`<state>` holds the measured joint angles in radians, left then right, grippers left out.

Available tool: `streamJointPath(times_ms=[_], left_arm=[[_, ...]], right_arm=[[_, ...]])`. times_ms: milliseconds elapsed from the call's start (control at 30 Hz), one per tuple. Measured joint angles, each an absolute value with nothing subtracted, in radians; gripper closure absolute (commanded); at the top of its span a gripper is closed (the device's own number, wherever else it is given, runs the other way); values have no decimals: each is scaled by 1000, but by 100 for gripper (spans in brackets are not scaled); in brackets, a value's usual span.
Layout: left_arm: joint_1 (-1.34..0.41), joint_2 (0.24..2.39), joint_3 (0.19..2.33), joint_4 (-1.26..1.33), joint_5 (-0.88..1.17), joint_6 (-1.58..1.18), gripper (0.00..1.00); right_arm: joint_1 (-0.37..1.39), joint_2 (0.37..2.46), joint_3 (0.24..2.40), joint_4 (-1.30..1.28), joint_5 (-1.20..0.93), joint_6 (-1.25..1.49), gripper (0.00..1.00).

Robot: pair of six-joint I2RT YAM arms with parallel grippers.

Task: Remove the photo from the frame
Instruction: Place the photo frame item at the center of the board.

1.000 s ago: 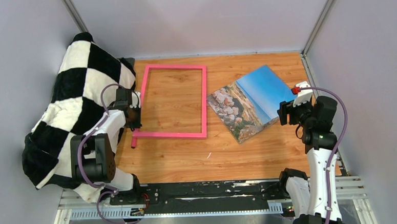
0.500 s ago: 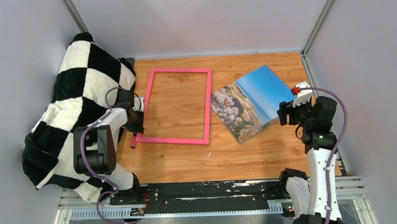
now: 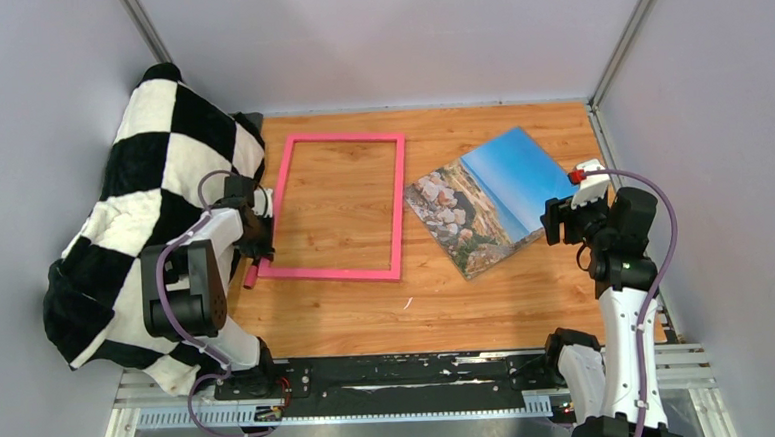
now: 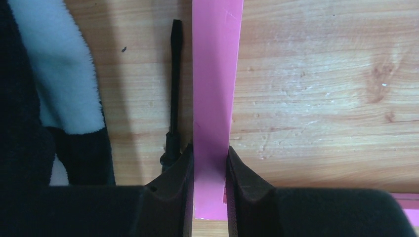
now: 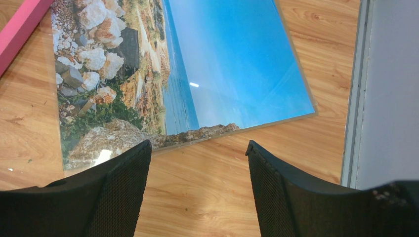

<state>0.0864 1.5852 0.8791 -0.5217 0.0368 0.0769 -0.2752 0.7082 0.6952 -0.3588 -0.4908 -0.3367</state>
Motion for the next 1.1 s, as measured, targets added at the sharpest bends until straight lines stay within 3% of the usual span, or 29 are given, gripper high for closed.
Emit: streamJointPath(times_ms=[267,600,933,1100], left_arm=[[102,1584,880,-527,23,76,82],[113,1567,917,-566,1,80,42],[110,1462,1061,-626,100,100,29],[-38,1460,1233,-635,155,110,13]], right_arm=[[-275,710,695,-359,-495,-337,28],[-275,713,695,-359,-497,-336,25],[-275,726,695,-358,-493,-326,17],[-275,766,695,-359,-448,-298,9]])
